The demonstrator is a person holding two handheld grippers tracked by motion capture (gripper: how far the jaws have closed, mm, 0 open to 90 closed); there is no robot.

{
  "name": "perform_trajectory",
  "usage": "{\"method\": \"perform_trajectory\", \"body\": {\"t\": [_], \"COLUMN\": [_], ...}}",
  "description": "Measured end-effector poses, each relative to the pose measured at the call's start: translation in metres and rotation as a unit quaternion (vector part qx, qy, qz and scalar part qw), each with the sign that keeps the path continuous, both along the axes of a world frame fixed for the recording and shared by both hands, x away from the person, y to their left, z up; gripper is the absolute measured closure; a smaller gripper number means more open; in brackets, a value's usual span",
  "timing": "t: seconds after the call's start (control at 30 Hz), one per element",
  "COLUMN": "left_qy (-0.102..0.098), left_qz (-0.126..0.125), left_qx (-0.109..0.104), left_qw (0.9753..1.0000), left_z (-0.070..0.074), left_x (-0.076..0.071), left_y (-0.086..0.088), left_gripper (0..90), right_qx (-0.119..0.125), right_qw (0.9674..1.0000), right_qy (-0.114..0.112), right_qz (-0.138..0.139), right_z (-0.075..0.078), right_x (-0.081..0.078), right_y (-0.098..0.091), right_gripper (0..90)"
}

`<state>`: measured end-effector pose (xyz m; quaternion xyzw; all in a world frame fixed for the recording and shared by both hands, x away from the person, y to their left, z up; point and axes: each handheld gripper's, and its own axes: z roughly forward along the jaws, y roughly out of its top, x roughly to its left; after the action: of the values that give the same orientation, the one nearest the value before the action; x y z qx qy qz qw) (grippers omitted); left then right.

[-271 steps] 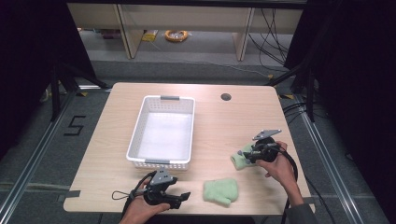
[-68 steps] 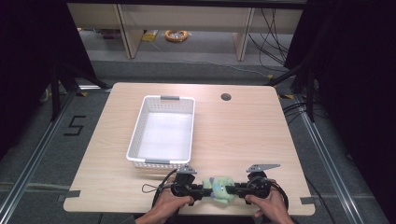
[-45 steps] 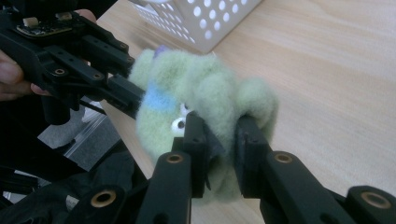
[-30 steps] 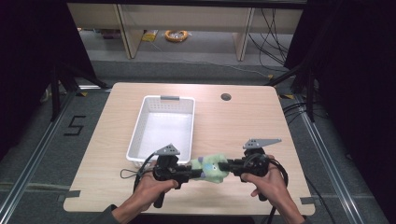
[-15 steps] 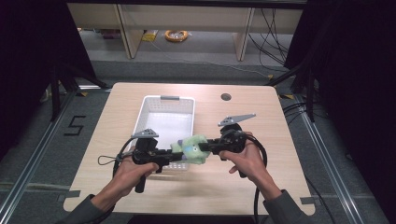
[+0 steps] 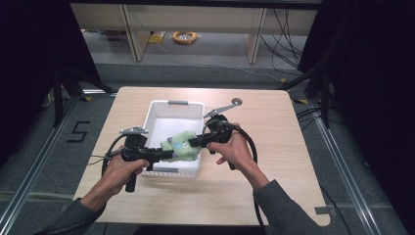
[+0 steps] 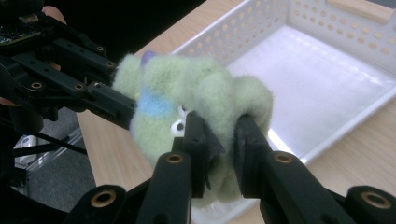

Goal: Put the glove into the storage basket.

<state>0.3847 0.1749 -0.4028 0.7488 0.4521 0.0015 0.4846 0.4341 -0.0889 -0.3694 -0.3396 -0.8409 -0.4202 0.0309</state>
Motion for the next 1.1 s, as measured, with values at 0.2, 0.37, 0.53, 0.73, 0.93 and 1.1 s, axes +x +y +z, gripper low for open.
{"method": "perform_trajectory", "body": {"t": [0.2, 0.37, 0.53, 0.73, 0.93, 1.1], "left_qy": [0.010, 0.020, 0.041, 0.059, 0.072, 0.076], "left_qz": [0.013, 0.020, 0.031, 0.036, 0.040, 0.040], "left_qx": [0.002, 0.010, 0.017, 0.026, 0.035, 0.050], "left_qw": [0.9999, 0.9995, 0.9985, 0.9973, 0.9960, 0.9951], "left_z": [-0.006, -0.012, -0.025, -0.036, -0.046, -0.051], "left_x": [0.009, 0.016, 0.026, 0.034, 0.037, 0.038], "left_y": [0.009, 0.015, 0.021, 0.026, 0.026, 0.025], "left_gripper": [73.8, 73.8, 73.8, 73.7, 73.3, 72.4], "right_qx": [-0.004, -0.002, -0.012, -0.024, -0.034, -0.045], "right_qw": [0.9999, 0.9997, 0.9990, 0.9975, 0.9962, 0.9955], "right_qy": [0.014, 0.026, 0.042, 0.064, 0.078, 0.081], "right_qz": [0.002, 0.002, -0.005, -0.014, -0.019, -0.020], "right_z": [-0.008, -0.015, -0.031, -0.045, -0.059, -0.067], "right_x": [0.016, 0.028, 0.041, 0.049, 0.054, 0.056], "right_y": [0.014, 0.022, 0.032, 0.041, 0.047, 0.052], "right_gripper": [78.1, 78.1, 78.1, 78.2, 78.1, 78.1]}}
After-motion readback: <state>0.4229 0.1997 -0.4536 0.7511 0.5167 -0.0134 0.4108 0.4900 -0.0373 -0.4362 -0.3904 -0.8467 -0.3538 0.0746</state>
